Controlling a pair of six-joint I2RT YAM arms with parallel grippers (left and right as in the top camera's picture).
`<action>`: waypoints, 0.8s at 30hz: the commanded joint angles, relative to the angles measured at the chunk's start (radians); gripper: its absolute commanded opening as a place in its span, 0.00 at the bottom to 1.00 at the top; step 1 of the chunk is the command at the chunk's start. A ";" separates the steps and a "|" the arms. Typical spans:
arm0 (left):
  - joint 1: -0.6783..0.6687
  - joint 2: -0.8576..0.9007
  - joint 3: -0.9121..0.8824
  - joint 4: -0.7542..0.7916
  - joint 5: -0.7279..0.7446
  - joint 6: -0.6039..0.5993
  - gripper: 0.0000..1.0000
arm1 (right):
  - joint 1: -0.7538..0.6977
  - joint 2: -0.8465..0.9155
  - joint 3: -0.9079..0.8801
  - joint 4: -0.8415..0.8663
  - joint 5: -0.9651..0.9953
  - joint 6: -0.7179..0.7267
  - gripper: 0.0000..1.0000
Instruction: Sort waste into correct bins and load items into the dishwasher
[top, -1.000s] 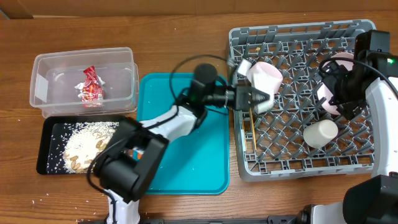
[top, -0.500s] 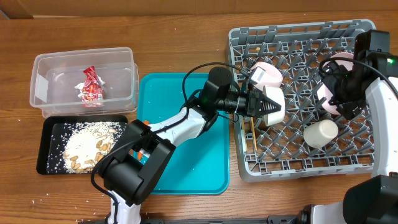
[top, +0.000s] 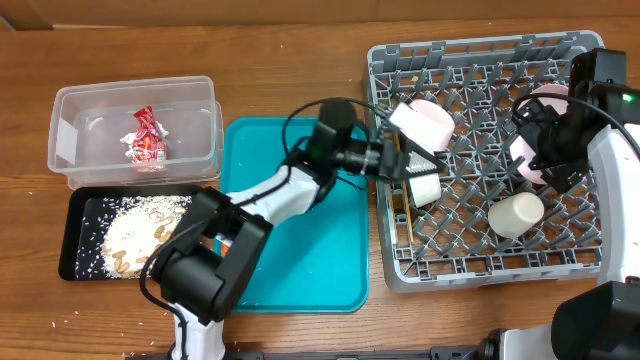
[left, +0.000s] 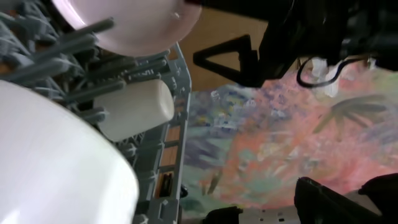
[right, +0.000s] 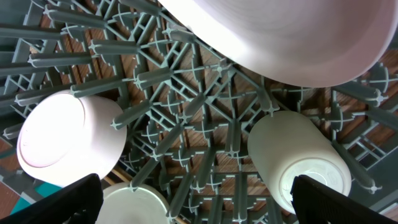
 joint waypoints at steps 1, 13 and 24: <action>0.068 -0.068 -0.001 -0.033 0.034 0.016 1.00 | -0.001 -0.007 0.007 -0.003 -0.001 -0.010 1.00; 0.275 -0.265 0.002 -0.775 -0.199 0.474 1.00 | 0.025 -0.026 0.007 -0.011 -0.072 -0.125 0.86; 0.404 -0.463 0.305 -1.555 -0.772 0.812 1.00 | 0.351 -0.299 0.008 0.237 -0.068 -0.249 1.00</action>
